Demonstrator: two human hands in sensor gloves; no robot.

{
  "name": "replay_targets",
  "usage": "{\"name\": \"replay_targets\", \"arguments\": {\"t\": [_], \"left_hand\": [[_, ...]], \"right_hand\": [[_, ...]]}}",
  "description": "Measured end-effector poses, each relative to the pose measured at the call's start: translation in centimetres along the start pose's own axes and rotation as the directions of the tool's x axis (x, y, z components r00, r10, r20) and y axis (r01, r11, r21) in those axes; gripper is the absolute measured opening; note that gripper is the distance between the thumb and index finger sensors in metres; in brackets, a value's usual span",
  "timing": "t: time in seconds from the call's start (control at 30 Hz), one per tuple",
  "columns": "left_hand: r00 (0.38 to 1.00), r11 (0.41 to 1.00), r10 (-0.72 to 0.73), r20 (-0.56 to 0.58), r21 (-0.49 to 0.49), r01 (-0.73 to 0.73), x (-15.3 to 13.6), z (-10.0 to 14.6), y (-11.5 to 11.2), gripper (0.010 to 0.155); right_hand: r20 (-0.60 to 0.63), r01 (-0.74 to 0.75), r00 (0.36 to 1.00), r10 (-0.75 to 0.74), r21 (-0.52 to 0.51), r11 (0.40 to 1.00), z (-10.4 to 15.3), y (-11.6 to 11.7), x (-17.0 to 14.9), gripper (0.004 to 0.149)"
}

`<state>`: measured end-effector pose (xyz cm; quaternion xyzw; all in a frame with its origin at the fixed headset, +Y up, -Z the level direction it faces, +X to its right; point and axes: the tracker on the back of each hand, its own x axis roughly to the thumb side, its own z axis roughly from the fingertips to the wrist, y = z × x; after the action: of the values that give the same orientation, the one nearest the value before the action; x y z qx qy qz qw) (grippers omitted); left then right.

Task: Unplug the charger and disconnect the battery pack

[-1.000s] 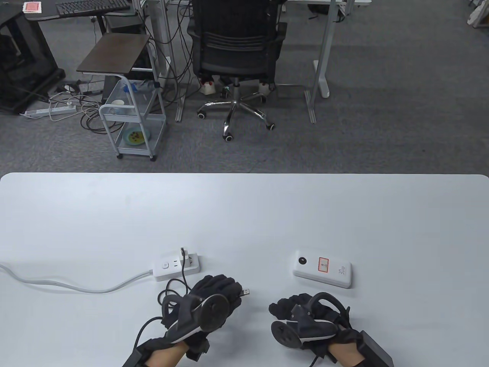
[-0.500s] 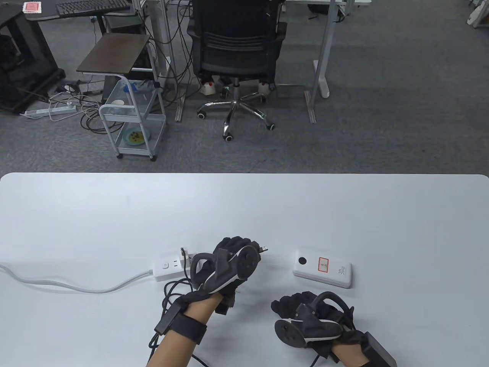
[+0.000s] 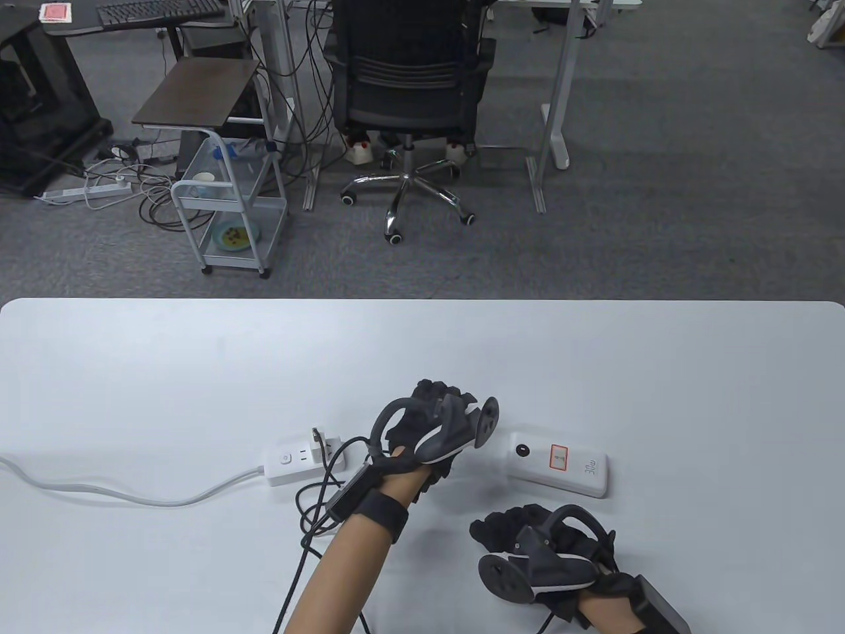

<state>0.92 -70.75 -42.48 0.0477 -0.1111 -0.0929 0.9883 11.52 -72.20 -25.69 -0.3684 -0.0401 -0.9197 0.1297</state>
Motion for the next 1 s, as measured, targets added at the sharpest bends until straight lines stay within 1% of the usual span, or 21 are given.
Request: {"name": "replay_targets", "arguments": {"t": [0.1, 0.23, 0.3, 0.33, 0.43, 0.53, 0.57, 0.6, 0.67, 0.77, 0.93, 1.0], "left_hand": [[0.999, 0.999, 0.049, -0.015, -0.017, -0.05, 0.8, -0.7, -1.1, 0.047], [1.0, 1.0, -0.015, -0.005, 0.0, 0.015, 1.7, -1.2, -2.0, 0.047], [1.0, 1.0, -0.016, 0.0, -0.023, 0.016, 1.8, -1.3, -2.3, 0.047], [1.0, 0.999, 0.001, 0.003, -0.039, -0.001, 1.7, -1.4, -2.4, 0.047], [1.0, 0.999, 0.016, -0.005, -0.045, -0.016, 1.9, -1.6, -2.2, 0.047], [1.0, 0.999, 0.03, 0.008, -0.03, -0.029, 2.5, -1.4, -2.1, 0.047], [1.0, 1.0, 0.014, 0.022, -0.006, -0.014, 2.8, -1.3, -2.1, 0.047], [1.0, 1.0, -0.003, 0.026, -0.003, 0.003, 3.1, -1.3, -2.1, 0.047], [0.999, 0.999, -0.021, 0.038, -0.029, 0.022, 3.6, -1.3, -2.3, 0.047], [0.999, 0.999, -0.035, 0.042, -0.023, 0.036, 4.1, -1.1, -2.2, 0.047], [0.996, 0.996, -0.061, 0.061, -0.064, 0.065, 4.3, -1.0, -2.3, 0.047], [0.998, 0.998, -0.048, 0.049, -0.025, 0.05, 4.2, -1.0, -2.1, 0.047]], "right_hand": [[0.0, -0.008, 1.0, 0.008, -0.016, 1.0, 0.1, -0.3, -0.1, 0.075], [0.0, 0.007, 1.0, -0.007, 0.0, 1.0, 0.2, 0.0, -0.4, 0.075], [-0.01, -0.006, 1.0, 0.006, 0.019, 1.0, 0.3, 0.0, -0.5, 0.075], [-0.008, -0.009, 1.0, 0.01, 0.022, 1.0, 0.4, -0.1, -0.4, 0.075], [-0.001, -0.013, 1.0, 0.013, 0.018, 1.0, 0.4, -0.3, -0.3, 0.075], [-0.002, -0.034, 0.999, 0.034, 0.02, 0.999, 0.4, -0.3, -0.2, 0.075], [-0.005, -0.035, 0.999, 0.035, 0.023, 0.999, 0.4, -0.3, -0.2, 0.075], [-0.007, -0.034, 0.999, 0.034, 0.025, 0.999, 0.5, -0.4, -0.2, 0.075], [-0.015, -0.03, 0.999, 0.03, 0.029, 0.999, 0.5, -0.4, -0.3, 0.075], [-0.026, -0.016, 1.0, 0.017, 0.035, 0.999, 0.6, -0.5, -0.5, 0.075], [-0.036, -0.007, 0.999, 0.008, 0.039, 0.999, 0.6, -0.5, -0.7, 0.075], [-0.034, -0.003, 0.999, 0.004, 0.04, 0.999, 0.6, -0.5, -0.8, 0.075]]}}
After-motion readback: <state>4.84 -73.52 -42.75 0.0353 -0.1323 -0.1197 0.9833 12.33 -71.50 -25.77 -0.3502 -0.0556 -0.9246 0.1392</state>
